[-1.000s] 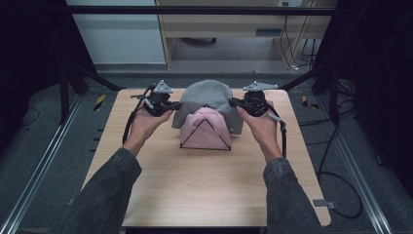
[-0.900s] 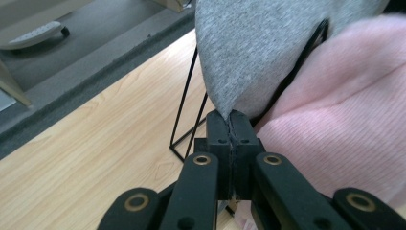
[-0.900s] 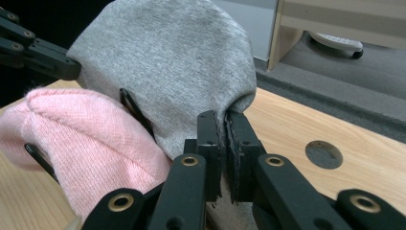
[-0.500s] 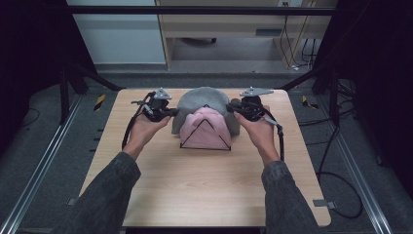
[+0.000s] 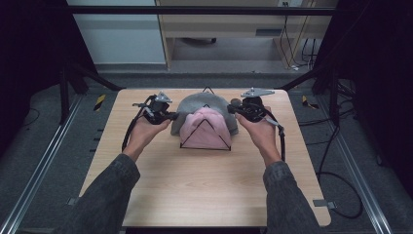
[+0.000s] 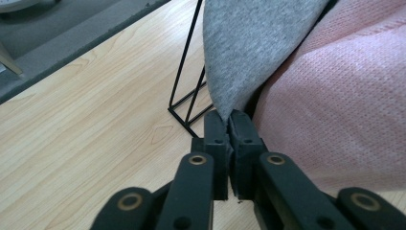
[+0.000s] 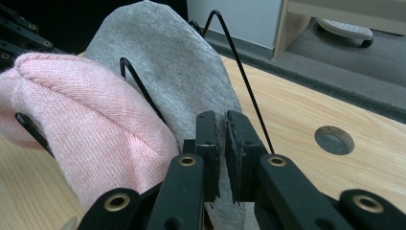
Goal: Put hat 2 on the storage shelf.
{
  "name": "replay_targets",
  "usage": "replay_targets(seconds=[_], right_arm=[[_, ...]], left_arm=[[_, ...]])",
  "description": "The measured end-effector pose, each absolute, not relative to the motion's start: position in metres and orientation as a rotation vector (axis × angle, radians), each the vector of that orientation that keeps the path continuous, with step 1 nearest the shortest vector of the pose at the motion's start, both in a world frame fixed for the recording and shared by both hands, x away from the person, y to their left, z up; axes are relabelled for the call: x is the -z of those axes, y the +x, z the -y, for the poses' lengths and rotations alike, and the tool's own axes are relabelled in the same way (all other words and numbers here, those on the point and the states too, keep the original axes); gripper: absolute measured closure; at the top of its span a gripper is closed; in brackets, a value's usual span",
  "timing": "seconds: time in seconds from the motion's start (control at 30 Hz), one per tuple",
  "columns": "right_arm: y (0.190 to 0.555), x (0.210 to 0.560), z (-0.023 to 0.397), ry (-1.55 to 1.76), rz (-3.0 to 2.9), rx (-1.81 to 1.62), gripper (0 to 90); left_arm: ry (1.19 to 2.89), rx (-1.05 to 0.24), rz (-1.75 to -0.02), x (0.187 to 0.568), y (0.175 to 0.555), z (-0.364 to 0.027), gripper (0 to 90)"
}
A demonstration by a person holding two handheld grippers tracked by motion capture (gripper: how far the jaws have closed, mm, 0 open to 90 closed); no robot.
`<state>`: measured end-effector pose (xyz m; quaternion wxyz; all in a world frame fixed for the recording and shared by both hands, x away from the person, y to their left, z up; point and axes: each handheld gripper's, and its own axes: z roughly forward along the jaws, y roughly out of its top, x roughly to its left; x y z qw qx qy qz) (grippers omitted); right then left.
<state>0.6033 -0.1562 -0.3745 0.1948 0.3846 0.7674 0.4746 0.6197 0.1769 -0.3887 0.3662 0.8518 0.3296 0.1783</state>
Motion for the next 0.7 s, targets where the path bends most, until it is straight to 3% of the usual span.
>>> replay_targets(seconds=[0.23, 0.43, 0.7], right_arm=[[0.600, 0.374, 0.162, 1.088, -2.142, -1.331, 83.4], [0.594, 0.371, 0.164, 1.078, -2.149, -1.321, 77.7], [0.579, 0.355, 0.172, 1.114, -2.086, -1.274, 37.9]], left_arm=[[2.165, -0.499, -0.856, 0.382, 0.614, -0.182, 72.5], [2.139, -0.536, -0.875, 0.373, 0.608, -0.185, 56.2], [2.118, -0.523, -0.873, 0.357, 0.591, -0.188, 20.2]])
